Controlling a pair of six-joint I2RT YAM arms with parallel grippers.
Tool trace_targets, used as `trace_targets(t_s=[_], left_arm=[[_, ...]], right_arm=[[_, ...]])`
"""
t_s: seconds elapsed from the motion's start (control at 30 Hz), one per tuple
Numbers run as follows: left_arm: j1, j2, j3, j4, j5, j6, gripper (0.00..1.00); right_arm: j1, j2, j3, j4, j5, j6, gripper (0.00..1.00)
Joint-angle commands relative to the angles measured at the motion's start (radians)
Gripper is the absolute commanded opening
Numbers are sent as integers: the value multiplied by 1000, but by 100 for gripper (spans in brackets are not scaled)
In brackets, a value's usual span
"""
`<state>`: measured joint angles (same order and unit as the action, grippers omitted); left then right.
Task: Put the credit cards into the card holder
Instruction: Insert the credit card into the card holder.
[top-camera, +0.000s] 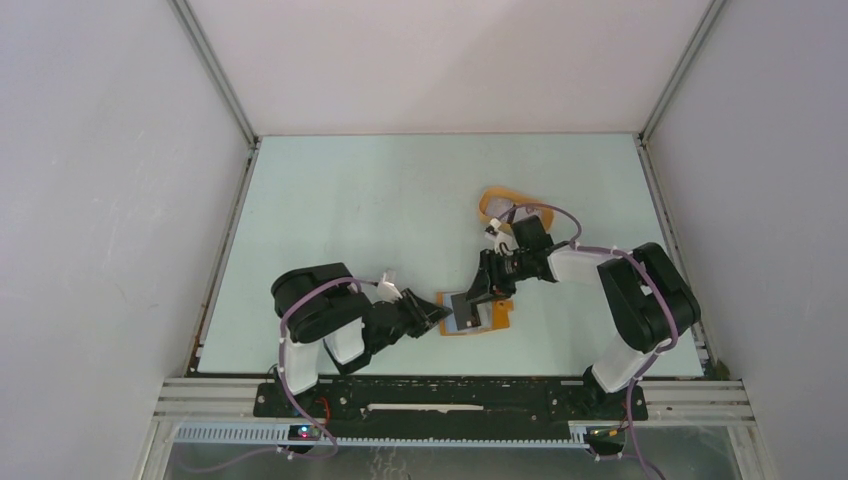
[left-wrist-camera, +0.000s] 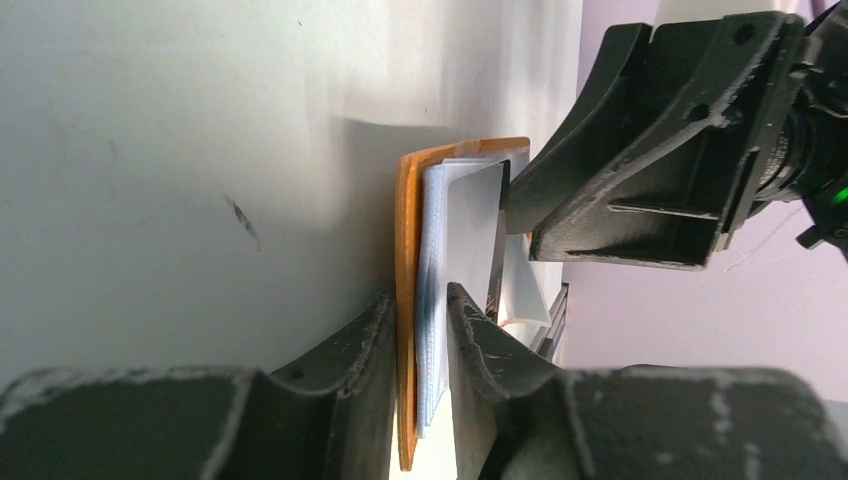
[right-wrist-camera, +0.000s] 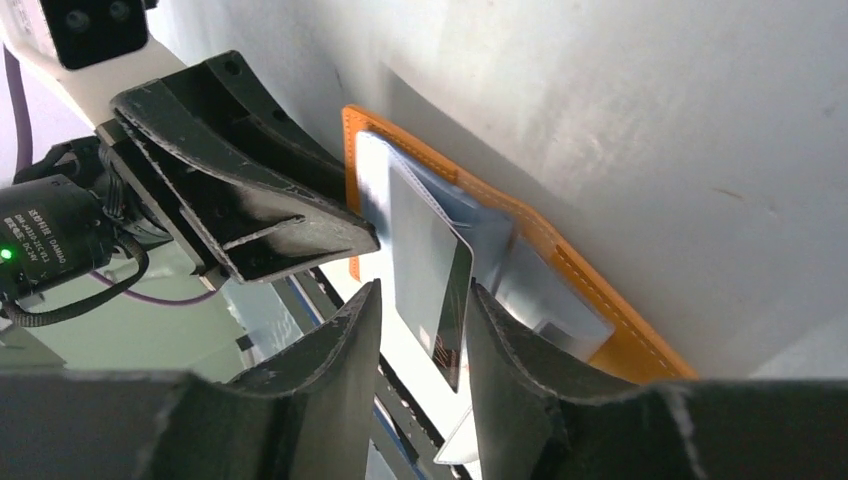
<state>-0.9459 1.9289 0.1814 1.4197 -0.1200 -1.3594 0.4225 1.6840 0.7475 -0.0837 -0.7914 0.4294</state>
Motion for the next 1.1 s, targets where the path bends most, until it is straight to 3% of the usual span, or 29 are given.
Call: trace_targets(t_s=[0.0, 0.23, 0.37, 0.63, 0.9, 1.07], left_arm=[[1, 14, -20, -19, -9, 46, 29], [1, 7, -18, -19, -1, 53, 24], [1, 6, -14, -17, 6, 58, 21], [1, -2, -13, -16, -1, 57, 23], [1, 5, 4, -16, 12, 60, 28], [1, 3, 11, -15, 20, 66, 28]], right_arm=[[36, -44, 70, -102, 43, -111, 46], [122, -34, 144, -221, 191, -195, 54], [171, -34, 162, -259, 247, -212, 64], [171, -10, 168, -234, 71, -135, 65], [169, -24, 185, -265, 110, -157, 67], [161, 5, 185, -240, 10, -116, 67]])
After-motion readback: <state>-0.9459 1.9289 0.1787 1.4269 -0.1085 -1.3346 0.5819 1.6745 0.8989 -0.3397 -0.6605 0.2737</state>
